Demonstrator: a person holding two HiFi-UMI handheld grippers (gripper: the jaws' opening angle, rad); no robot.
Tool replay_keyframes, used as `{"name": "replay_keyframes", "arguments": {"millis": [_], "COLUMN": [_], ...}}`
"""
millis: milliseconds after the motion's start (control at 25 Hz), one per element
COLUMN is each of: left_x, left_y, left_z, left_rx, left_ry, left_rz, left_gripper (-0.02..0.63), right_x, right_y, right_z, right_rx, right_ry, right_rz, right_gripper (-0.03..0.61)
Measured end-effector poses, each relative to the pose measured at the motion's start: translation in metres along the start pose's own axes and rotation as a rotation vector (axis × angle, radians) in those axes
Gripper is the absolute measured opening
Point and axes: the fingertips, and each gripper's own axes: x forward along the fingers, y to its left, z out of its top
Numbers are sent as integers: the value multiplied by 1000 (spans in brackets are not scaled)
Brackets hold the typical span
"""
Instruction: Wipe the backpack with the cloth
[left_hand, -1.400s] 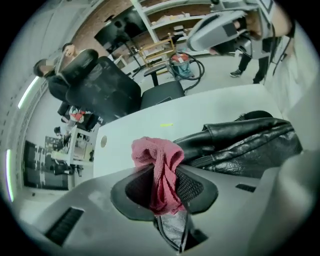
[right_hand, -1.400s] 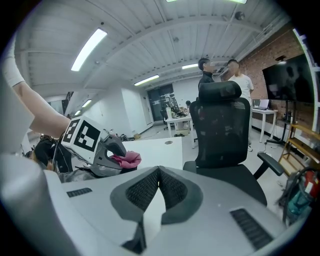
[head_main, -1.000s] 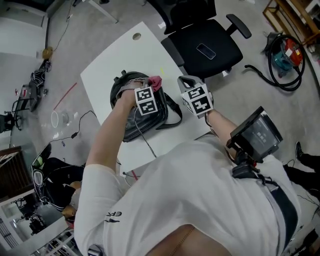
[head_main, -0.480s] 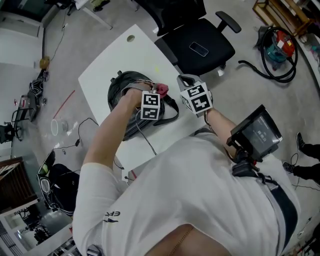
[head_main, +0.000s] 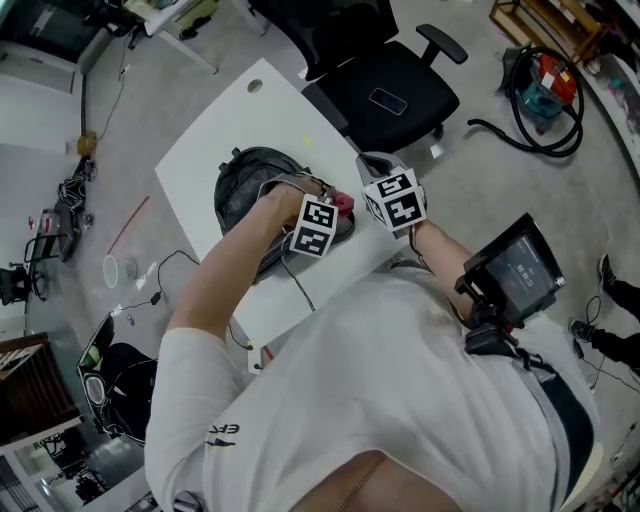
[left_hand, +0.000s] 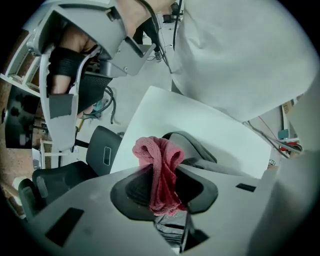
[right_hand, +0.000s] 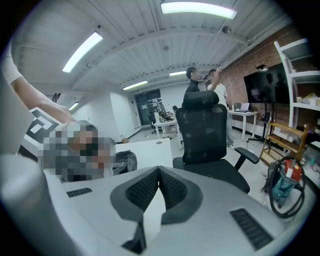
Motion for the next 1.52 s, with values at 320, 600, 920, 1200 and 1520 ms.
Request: {"name": "replay_keyframes", "arguments": {"millis": [320, 600, 920, 1200, 1520], "left_x": [-9, -24, 17, 47, 53], "left_y": [22, 66, 49, 51, 73], "left_z": [-12, -142, -286, -293, -241], "left_rx": [-307, -824, -1263, -1345, -826], "left_ry": [-176, -211, 20, 55, 120], "left_rz": [48, 246, 384, 372, 279], "left_gripper": [106, 106, 106, 106, 106], "right_x": [3, 34, 82, 105, 105], "right_y": [-8, -1, 4, -4, -11], "right_z": [-2, 7, 17, 14, 12], "right_rx": [11, -14, -23, -9, 0], "right_ry": [6, 37, 77, 111, 109], "right_rz": [-26, 19, 79, 97, 82], "right_gripper": [3, 3, 3, 3, 3]}}
